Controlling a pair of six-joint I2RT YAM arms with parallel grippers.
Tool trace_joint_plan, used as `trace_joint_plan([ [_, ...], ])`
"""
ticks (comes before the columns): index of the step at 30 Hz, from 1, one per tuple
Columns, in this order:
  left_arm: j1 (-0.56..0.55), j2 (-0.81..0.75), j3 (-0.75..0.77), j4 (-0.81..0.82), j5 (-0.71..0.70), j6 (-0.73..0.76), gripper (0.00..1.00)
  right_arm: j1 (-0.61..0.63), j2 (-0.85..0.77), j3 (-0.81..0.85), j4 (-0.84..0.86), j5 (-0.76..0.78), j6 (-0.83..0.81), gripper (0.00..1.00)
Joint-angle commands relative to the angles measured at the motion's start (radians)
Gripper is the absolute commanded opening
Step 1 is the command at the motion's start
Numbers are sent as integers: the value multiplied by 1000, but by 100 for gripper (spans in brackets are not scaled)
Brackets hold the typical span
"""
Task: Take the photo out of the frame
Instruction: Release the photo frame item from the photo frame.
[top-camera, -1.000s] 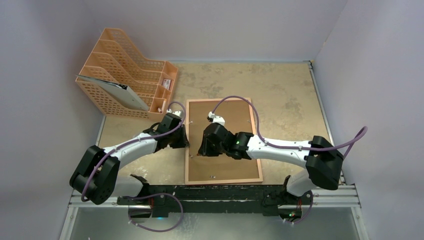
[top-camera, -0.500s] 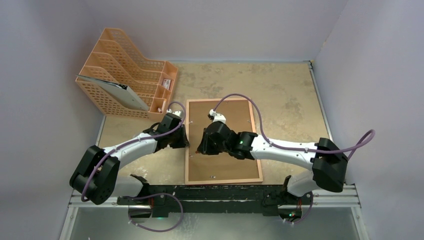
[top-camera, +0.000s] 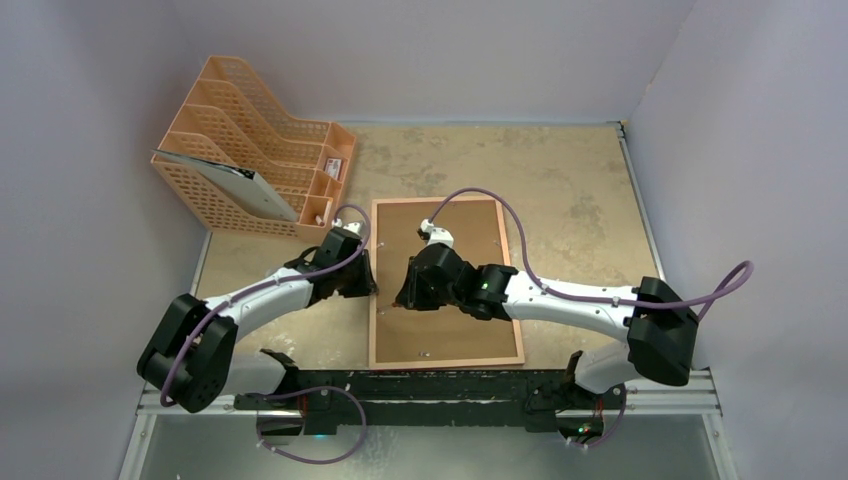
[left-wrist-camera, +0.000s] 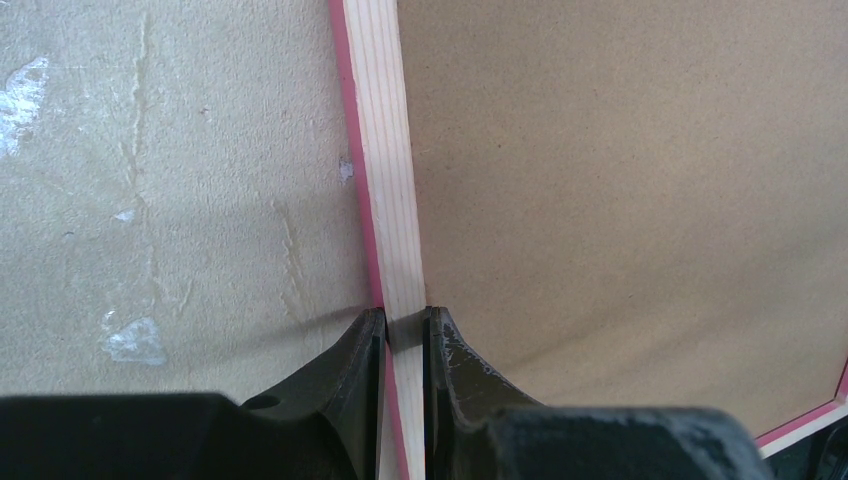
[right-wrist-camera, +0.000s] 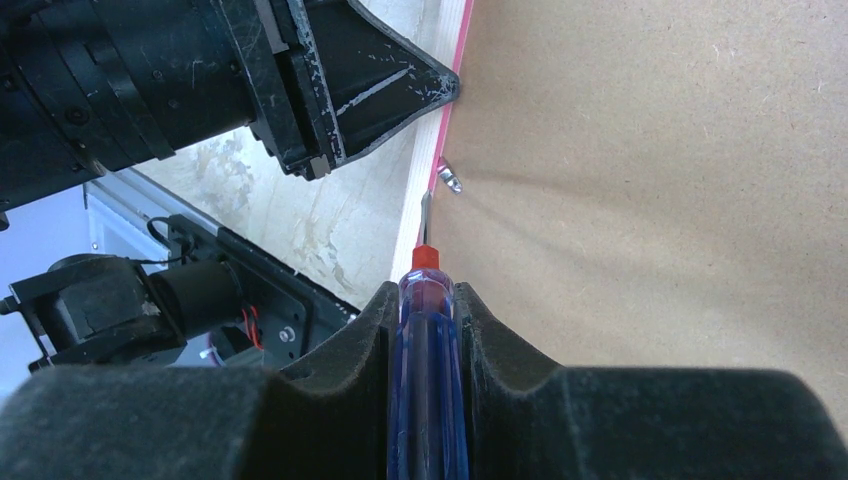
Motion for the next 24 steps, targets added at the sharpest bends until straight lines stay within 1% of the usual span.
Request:
trace_joint_plan([
  [1,-1,-37,3,-32,6,3,0,7,-33,-5,17,14,10,0],
  [7,-1,-34,-1,-46,-7,10,0,8,-29,-24,50,-10,11,0],
  [12,-1,-31,-14,-26,1,1,0,7,-19,-6,32,0,3,0],
  [17,-1,-23,-12,-40,-3,10,0,8,-34,-29,62,0,13,0],
  [24,-1,-23,-15,-45,-9,10,0,8,-4,-20,72,-9,7,0],
])
